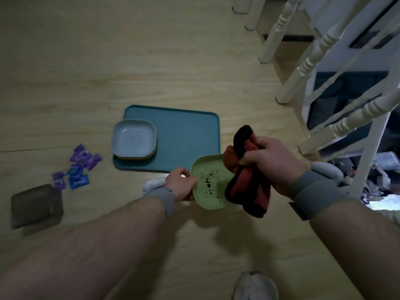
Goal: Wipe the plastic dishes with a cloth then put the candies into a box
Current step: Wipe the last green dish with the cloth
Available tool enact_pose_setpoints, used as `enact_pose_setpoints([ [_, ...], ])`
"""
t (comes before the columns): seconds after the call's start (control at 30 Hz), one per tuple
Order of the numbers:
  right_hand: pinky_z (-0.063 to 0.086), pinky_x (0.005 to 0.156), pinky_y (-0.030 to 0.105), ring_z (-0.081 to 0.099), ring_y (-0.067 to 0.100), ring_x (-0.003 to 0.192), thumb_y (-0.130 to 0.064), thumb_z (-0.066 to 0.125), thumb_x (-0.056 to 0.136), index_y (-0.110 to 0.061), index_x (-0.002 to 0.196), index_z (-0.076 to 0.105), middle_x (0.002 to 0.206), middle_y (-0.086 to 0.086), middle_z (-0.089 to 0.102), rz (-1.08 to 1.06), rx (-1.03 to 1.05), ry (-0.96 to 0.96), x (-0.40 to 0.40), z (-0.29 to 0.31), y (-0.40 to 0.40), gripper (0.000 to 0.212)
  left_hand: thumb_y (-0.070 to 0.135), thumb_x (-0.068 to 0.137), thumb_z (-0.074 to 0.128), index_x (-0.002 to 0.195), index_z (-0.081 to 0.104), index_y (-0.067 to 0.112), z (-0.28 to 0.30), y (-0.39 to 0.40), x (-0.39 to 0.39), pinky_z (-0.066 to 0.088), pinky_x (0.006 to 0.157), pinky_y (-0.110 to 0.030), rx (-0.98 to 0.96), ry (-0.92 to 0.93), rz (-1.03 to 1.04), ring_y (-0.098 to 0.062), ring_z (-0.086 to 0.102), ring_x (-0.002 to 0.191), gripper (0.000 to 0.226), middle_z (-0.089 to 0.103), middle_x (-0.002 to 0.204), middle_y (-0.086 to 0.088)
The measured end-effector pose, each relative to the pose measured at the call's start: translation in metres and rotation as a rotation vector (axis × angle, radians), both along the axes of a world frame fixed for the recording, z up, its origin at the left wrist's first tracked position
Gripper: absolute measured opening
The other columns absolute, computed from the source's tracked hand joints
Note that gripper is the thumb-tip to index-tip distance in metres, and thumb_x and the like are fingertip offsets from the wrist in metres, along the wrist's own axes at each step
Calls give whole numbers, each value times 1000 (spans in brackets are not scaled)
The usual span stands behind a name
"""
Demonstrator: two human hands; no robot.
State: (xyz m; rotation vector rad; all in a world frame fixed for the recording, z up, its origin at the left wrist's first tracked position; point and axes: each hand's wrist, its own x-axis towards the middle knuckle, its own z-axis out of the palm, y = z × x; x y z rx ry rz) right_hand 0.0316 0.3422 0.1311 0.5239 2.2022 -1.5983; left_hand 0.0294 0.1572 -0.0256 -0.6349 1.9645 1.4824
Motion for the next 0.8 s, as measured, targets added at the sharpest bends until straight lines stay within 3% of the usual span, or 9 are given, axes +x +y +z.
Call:
enact_pose_setpoints([
  [0.1,50,74,44,60,34,74,13,56,72,0,83,64,80,21,59,28,-153,15,9,52,-35,19,13,78,66,85,49,10,61,-45,14,60,73,-47,76,40,114,-31,68,75,18,66,90,-16],
  [0.17,47,74,42,59,34,73,8,60,65,4,86,63,81,21,57,50,-238,9,17,80,-56,22,5,84,60,93,49,9,97,-69,24,61,67,-40,159,49,181,-25,66,70,14,66,90,-13],
  [0.27,49,72,37,60,33,72,4,59,62,9,96,64,80,20,60,127,-340,-7,39,124,-85,35,-3,83,52,109,55,7,154,-103,50,57,62,-34,274,88,284,-24,66,76,28,68,96,-12],
  [0.4,54,65,32,63,28,69,17,43,78,7,92,62,80,20,61,250,-416,-22,66,165,-106,26,1,78,37,106,62,8,215,-139,89,53,80,-40,476,57,429,-30,59,92,39,64,103,-12],
  [0.47,56,74,39,64,32,78,17,46,75,10,102,61,90,23,64,285,-453,-33,84,183,-114,32,4,74,32,113,64,8,242,-155,109,51,91,-46,590,80,502,-36,59,104,50,67,114,-14],
  [0.53,56,78,44,65,36,81,14,52,69,14,114,56,96,26,63,294,-472,-30,103,200,-122,45,6,70,30,115,66,9,266,-171,128,51,89,-50,704,112,538,-40,62,104,57,70,114,-16],
  [0.6,57,69,41,64,34,72,11,54,65,16,115,53,87,25,62,310,-505,-24,121,214,-130,50,8,65,31,110,68,8,288,-180,145,53,84,-50,803,147,554,-40,65,99,58,71,112,-17],
  [0.7,59,63,38,67,31,69,14,50,79,12,110,57,83,24,64,275,-546,-3,145,227,-146,32,10,66,31,103,72,10,307,-188,167,58,77,-49,898,190,547,-38,71,87,55,72,107,-17],
  [0.8,60,74,43,69,35,78,13,51,85,5,105,61,92,26,68,208,-522,65,161,230,-163,24,13,70,35,121,65,12,312,-191,180,55,85,-49,977,259,515,-38,67,100,59,67,121,-16],
])
